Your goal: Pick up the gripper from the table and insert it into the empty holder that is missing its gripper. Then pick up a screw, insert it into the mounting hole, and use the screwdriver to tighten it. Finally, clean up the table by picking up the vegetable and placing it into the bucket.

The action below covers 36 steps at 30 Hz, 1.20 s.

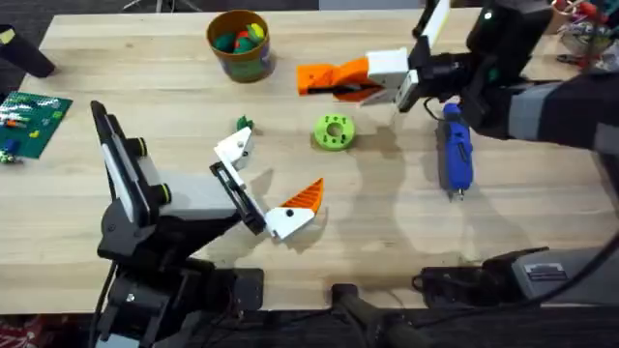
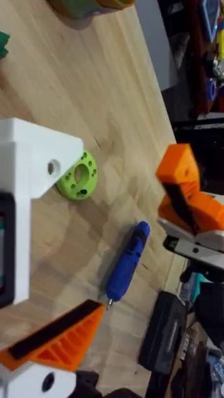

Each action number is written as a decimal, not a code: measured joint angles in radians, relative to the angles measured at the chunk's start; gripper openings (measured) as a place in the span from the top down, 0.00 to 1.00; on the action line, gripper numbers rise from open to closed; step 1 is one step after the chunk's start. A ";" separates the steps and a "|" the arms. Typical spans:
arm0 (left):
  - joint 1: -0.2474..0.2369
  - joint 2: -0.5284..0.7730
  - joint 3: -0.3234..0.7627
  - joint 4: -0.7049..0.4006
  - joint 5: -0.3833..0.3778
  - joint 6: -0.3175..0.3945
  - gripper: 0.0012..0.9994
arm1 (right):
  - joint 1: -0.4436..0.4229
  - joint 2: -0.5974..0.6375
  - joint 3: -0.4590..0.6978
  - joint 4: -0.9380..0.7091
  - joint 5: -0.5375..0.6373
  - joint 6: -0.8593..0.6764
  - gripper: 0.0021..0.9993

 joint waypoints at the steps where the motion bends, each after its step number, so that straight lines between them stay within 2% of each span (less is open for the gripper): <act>1: 0.000 0.000 0.000 0.000 0.000 0.000 0.01 | 0.000 0.014 0.000 0.001 -0.022 0.012 0.99; 10: 0.000 0.000 0.000 0.000 0.000 0.000 0.01 | 0.004 0.133 0.009 0.035 -0.153 0.065 0.99; 15: 0.000 0.000 0.000 0.000 0.000 0.000 0.01 | 0.031 0.200 0.045 0.130 -0.168 0.117 0.99; 29: 0.000 0.000 0.000 0.000 0.000 0.000 0.01 | 0.155 0.230 0.098 0.141 -0.181 0.122 0.99; 36: 0.000 0.000 0.000 0.000 0.000 0.000 0.01 | 0.158 0.255 0.097 0.283 -0.183 0.148 0.99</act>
